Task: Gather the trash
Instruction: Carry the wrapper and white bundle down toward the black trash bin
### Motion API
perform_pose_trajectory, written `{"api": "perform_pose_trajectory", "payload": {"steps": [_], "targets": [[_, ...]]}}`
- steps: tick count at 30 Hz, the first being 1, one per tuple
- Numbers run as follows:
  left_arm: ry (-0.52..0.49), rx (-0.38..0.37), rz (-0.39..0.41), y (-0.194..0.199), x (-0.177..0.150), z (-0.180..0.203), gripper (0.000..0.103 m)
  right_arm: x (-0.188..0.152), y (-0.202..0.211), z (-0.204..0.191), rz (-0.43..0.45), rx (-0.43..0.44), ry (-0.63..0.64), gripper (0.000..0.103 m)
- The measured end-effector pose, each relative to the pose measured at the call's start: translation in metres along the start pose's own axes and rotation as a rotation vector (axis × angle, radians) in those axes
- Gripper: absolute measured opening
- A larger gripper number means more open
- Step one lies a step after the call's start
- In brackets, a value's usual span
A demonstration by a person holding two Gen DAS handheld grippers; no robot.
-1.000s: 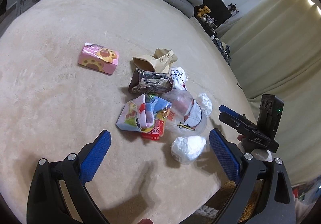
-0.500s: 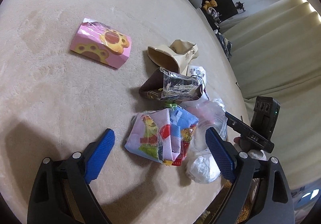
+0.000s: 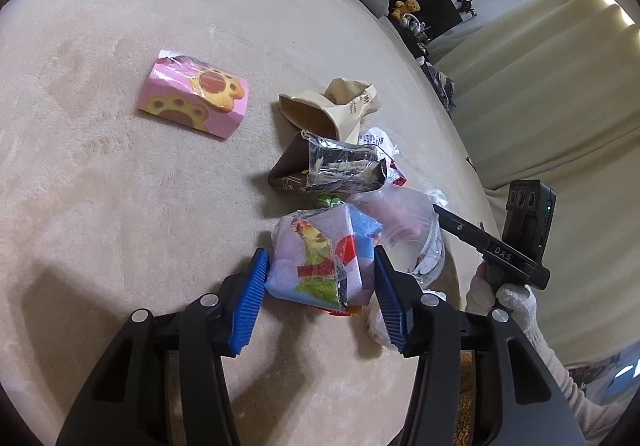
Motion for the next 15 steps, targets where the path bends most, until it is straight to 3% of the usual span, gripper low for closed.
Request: {"api": "perform_pose_trajectory", "payload": {"steps": [15], "targets": [[-0.05,0.012,0.174,0.06,-0.017,0.037,0.051,-0.023,0.062,-0.028,0.128,0.013,-0.042,0.05]]}}
Point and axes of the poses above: each gripper's, at about its wrist camera, not at the fingertips, and y roughly against the way its jaws point, z to its right, x to its top, the point moved 10 cm from there along -y, roughly the way its jaws point, and after that the axes turned 2 degrees about -z, right-handed, at the moved point
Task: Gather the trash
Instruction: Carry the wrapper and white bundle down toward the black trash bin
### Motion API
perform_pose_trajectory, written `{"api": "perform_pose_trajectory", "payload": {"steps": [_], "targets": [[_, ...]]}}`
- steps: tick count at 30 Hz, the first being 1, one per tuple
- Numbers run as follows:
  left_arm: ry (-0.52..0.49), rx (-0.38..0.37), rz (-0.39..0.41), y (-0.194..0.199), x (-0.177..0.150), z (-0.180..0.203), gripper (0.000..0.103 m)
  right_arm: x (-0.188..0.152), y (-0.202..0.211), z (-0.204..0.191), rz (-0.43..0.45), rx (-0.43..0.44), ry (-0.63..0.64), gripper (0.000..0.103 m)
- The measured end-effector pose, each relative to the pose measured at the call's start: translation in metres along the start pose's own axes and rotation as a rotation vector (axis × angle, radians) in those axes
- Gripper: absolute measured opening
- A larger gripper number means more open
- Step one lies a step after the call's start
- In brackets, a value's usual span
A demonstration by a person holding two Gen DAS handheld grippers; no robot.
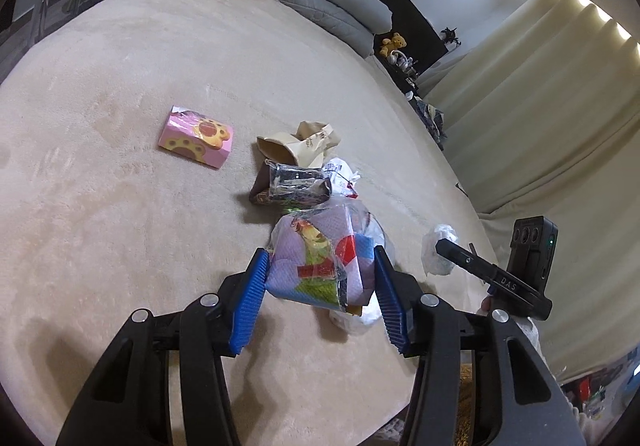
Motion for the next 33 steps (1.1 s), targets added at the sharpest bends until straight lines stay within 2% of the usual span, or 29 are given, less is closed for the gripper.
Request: {"api": "perform_pose_trajectory", "payload": {"steps": [9,15,24,33], "targets": [[-0.032,-0.028,0.083,0.033,-0.036,0.029,0.051,-0.043,0.039,-0.024,0.049,-0.01,0.019,0.05],[-0.063,-0.014,0.112,0.045,-0.068,0.043,0.051,-0.075,0.061,-0.039,0.073,-0.005,0.032,0.05],[-0.09,-0.062,0.125,0.057,-0.116,0.066,0.051,-0.122,0.087,-0.053,0.091,0.001,0.027,0.05],[-0.132,-0.026,0.121,0.065,-0.162,0.078,0.051,-0.165,0.1,-0.065,0.077,-0.006,0.018,0.05]]}}
Point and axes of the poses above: each gripper's, at about its wrist camera, not at the fingertips, and y roughly against the way its jaws point, z to its right, x to its top, the point moved 10 cm from there along -y, roughly the way its jaws point, and after that the axes turned 2 degrees about -z, right-handed, at the moved point
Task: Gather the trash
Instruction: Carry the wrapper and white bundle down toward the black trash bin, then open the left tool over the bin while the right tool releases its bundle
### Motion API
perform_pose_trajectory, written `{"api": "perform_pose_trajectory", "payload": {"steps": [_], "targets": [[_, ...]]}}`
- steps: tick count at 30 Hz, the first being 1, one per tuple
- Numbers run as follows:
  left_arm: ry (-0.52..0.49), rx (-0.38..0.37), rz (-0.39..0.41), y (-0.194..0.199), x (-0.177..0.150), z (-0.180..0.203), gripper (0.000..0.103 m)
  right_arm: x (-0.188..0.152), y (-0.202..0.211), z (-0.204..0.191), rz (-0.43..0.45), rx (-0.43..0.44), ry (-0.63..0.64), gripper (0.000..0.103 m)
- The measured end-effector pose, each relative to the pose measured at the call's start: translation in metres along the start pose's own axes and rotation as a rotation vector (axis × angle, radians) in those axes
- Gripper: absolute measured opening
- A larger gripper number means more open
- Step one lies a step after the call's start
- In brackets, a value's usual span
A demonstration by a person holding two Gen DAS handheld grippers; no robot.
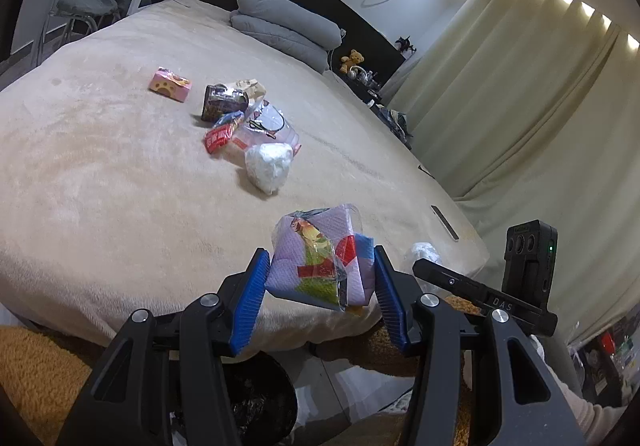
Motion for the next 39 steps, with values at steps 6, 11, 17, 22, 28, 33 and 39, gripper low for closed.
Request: {"api": "perform_pose_trajectory", "payload": {"steps": [6,11,17,22,28,33,39], "targets": [[-0.022,0.012,-0.046,-0.002,-0.032,0.012,0.051,-0.025,0.006,-0.008,-0.02,-0.006,0.006,0.05],[-0.048,0.036,-0.087,-0.007,-0.055,0.02,0.051,-0.042,0.009,-0.014,-0.034,-0.004,-0.002,0.05],[-0.068,0.061,-0.162,-0.02,-0.083,0.026,0.051,-0.062,0.003,-0.018,-0.09,0.01,-0.028,0.05],[-0.075,0.132,-0.269,-0.039,-0.108,0.017,0.051,-0.083,-0.017,-0.013,-0.187,0.03,-0.1,0.05],[-0.058,0.171,-0.351,-0.053,-0.123,0.004,0.051,-0.097,-0.032,-0.006,-0.26,-0.002,-0.12,0.05],[-0.053,0.195,-0.422,-0.065,-0.136,-0.001,0.051,-0.109,-0.043,0.005,-0.321,-0.038,-0.147,0.05],[-0.044,0.215,-0.506,-0.078,-0.15,-0.008,0.051,-0.122,-0.053,0.012,-0.39,-0.06,-0.153,0.05]]}}
Point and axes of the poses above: each gripper's, at about its wrist camera, not at the fingertips, and y roughly against the way its jaws point, z to its right, x to its top, the point moved 10 cm from there along -y, roughly the way its jaws point, and after that the axes turned 2 degrees about -z, right-handed, at the moved point
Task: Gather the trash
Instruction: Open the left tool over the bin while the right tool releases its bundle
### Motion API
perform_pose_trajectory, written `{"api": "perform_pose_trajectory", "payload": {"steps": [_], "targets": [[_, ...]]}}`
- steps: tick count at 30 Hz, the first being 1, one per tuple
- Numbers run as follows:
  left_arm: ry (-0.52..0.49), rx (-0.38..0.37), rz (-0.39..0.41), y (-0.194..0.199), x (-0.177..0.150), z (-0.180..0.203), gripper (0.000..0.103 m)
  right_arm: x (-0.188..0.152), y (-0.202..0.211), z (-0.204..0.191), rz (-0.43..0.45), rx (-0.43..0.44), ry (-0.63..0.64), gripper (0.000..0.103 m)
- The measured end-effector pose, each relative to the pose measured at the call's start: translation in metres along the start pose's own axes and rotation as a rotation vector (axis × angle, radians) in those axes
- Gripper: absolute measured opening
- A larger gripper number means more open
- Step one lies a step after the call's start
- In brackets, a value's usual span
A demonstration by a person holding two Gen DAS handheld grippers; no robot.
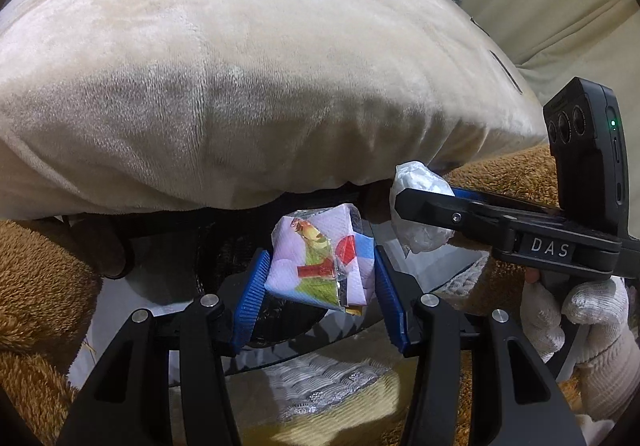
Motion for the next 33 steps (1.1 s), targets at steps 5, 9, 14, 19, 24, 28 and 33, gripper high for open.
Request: {"api": "perform_pose_trajectory", "payload": {"steps": [5,9,14,19,24,28,33], "targets": [[0.012,0.019,-0.062,-0.015,-0.007,-0.002,0.051,-0.007,-0.013,0.003,-0.054,-0.011,-0.007,0.05],[0.025,0.029,-0.112,-0.027,-0.012,-0.006,0.051,-0.012,-0.024,0.007,-0.103,-0.018,-0.027,0.05],[0.04,0.038,-0.163,-0.039,-0.017,-0.009,0.051,-0.015,-0.034,0.012,-0.138,-0.02,-0.058,0.05],[0.02,0.041,-0.182,-0.043,-0.021,-0.005,0.051,-0.016,-0.037,0.013,-0.149,-0.018,-0.075,0.05],[0.008,0.074,-0.178,-0.044,-0.02,-0.002,0.07,-0.013,-0.039,0.015,-0.14,-0.013,-0.108,0.062],[0.023,0.072,-0.164,-0.041,-0.019,-0.005,0.076,-0.011,-0.038,0.016,-0.131,-0.012,-0.117,0.062],[0.029,0.061,-0.143,-0.037,-0.017,-0.008,0.076,-0.009,-0.033,0.016,-0.115,-0.005,-0.117,0.062]]}}
Point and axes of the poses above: each gripper's, at about its wrist camera, not at the fingertips, and y roughly against the way its jaws point, z to its right, x to its top, the point moved 10 cm from there along -y, roughly the way its jaws point, and after that the axes turned 2 degrees about -z, right-handed, at the moved point
